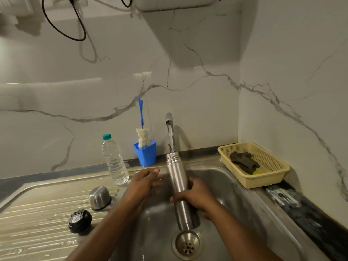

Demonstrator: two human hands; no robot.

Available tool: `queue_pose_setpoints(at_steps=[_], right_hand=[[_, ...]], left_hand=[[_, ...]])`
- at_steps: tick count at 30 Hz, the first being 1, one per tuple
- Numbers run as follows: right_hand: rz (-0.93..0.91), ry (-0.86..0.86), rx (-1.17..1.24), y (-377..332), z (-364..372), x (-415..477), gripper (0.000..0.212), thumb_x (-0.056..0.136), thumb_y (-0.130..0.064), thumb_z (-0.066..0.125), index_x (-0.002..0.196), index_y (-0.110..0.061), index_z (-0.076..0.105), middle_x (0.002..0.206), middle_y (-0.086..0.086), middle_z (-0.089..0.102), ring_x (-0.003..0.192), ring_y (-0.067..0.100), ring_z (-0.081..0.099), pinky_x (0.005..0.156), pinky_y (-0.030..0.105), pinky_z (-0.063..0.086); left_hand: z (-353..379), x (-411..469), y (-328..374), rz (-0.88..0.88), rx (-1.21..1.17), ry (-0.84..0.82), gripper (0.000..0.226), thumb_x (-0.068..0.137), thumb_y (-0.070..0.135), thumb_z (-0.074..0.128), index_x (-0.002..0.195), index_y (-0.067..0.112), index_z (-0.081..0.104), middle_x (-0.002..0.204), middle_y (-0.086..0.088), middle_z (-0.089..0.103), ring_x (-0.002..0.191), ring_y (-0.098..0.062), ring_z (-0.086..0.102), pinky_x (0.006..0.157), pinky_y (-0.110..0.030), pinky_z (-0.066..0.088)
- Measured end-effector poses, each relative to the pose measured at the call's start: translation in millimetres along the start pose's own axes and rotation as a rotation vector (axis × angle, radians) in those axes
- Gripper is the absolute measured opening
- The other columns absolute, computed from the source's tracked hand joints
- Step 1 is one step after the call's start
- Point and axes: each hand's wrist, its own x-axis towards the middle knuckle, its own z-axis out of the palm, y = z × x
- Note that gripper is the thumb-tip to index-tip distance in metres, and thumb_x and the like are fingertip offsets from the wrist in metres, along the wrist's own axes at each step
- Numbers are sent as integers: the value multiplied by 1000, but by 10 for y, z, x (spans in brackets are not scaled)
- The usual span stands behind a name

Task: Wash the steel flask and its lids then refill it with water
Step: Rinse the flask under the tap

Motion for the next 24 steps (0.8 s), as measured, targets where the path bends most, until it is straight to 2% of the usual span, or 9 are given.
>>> queue_pose_setpoints(at_steps=[1, 4, 7, 11, 13, 17, 19, 22, 24], right_hand=[[7, 19, 16, -4, -8, -6, 78, 63, -22, 96, 130, -26, 57, 112, -3, 69, 99, 18, 69, 76, 32, 61], [50, -106, 7, -62, -13, -68, 73, 68, -21, 94, 128, -30, 55, 112, -2, 69, 100, 19, 69, 76, 33, 61], [50, -37, 32, -67, -18, -68, 81, 67, -22, 95, 136, -26, 52, 113, -2, 67, 98, 19, 69, 72, 31, 60], [71, -99, -3, -65, -28, -65, 84, 64, -25, 96, 137, -26, 54, 116, 0, 69, 103, 22, 69, 85, 40, 62], [71, -34, 27, -52, -53, -60, 84, 64, -25, 96, 136, -24, 54, 114, 2, 69, 101, 22, 70, 83, 39, 63], [109, -146, 78, -127, 11, -98, 75, 69, -33, 95, 133, -24, 58, 113, 4, 74, 101, 23, 74, 79, 39, 63], [104, -104, 108, -143, 48, -94, 74, 70, -36, 94, 133, -24, 58, 112, 4, 75, 100, 22, 74, 76, 37, 62], [93, -102, 109, -167, 63, -96, 72, 71, -37, 93, 133, -24, 60, 112, 3, 76, 100, 22, 74, 78, 37, 61], [79, -16, 103, -143, 32, -87, 74, 70, -36, 94, 134, -23, 59, 111, 1, 74, 99, 21, 73, 81, 40, 62]], left_hand=[[-17, -27, 0, -2, -16, 7, 21, 105, 23, 61, 118, 9, 70, 109, -12, 79, 95, -27, 74, 87, -44, 58], [-52, -59, -10, -8, -40, 6, 21, 105, 20, 60, 119, 6, 69, 105, -15, 77, 94, -30, 69, 84, -43, 56], [-22, -92, -16, -18, -82, 14, 20, 105, 19, 61, 119, 6, 69, 112, -19, 74, 95, -31, 69, 87, -47, 56], [-20, -132, -71, -15, -112, 35, 19, 105, 19, 60, 117, 7, 69, 111, -14, 75, 98, -31, 70, 86, -45, 57], [-23, -154, -116, -19, -117, 47, 19, 105, 21, 61, 118, 12, 71, 116, -14, 75, 103, -31, 73, 91, -47, 58], [-12, -166, -131, -30, -156, 34, 20, 106, 19, 59, 118, 6, 69, 115, -20, 76, 106, -37, 75, 96, -52, 58], [-1, -181, -135, -25, -167, 16, 21, 106, 19, 60, 119, 5, 69, 115, -20, 76, 106, -37, 75, 94, -51, 61], [0, -179, -116, -11, -156, -10, 20, 105, 20, 60, 119, 7, 69, 112, -15, 78, 100, -30, 78, 84, -42, 64], [-5, -179, -122, -13, -158, 8, 20, 105, 21, 61, 119, 10, 69, 113, -14, 78, 103, -32, 77, 90, -47, 62]])
